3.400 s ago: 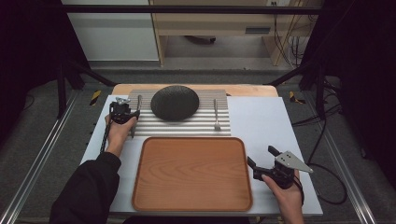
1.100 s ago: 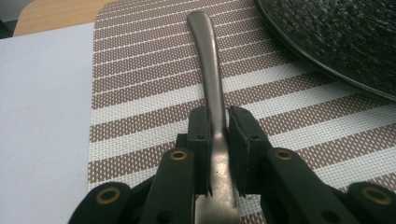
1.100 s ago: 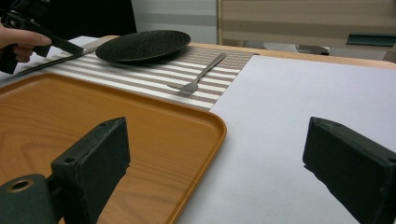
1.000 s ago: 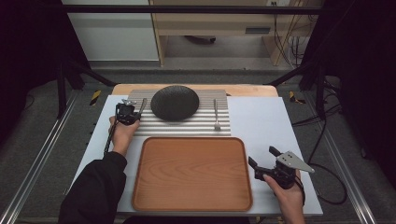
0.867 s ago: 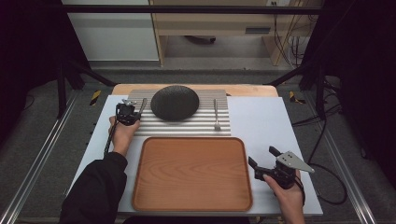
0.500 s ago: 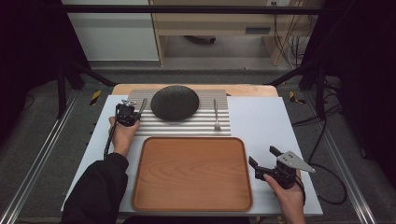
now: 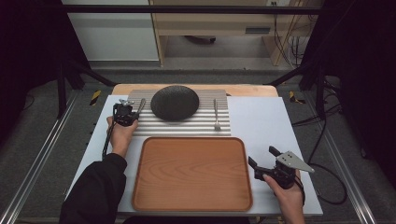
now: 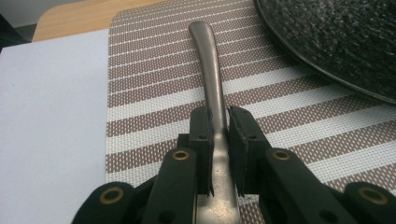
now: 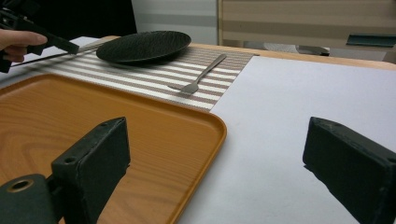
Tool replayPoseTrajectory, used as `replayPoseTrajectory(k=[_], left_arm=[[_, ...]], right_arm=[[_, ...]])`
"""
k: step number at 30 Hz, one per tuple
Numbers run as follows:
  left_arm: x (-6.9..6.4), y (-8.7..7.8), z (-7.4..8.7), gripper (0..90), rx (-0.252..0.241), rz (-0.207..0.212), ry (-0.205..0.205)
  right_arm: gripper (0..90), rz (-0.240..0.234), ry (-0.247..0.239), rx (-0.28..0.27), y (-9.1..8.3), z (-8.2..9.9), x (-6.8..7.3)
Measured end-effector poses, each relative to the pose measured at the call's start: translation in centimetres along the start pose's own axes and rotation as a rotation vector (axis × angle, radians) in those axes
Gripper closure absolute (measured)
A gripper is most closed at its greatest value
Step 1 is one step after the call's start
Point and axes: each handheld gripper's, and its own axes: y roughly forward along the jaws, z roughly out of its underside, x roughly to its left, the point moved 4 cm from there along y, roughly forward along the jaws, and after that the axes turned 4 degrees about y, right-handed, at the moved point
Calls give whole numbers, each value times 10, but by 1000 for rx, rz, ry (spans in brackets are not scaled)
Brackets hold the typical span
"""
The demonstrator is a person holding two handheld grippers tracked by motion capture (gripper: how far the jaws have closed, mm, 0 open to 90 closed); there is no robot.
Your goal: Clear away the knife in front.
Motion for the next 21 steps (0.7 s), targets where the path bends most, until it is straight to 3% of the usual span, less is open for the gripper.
replayPoseTrajectory(k=[21], left_arm=[[1,-5,3,801,-19,10,-21]], right_arm=[[74,1,5,-2,0,0,-1]])
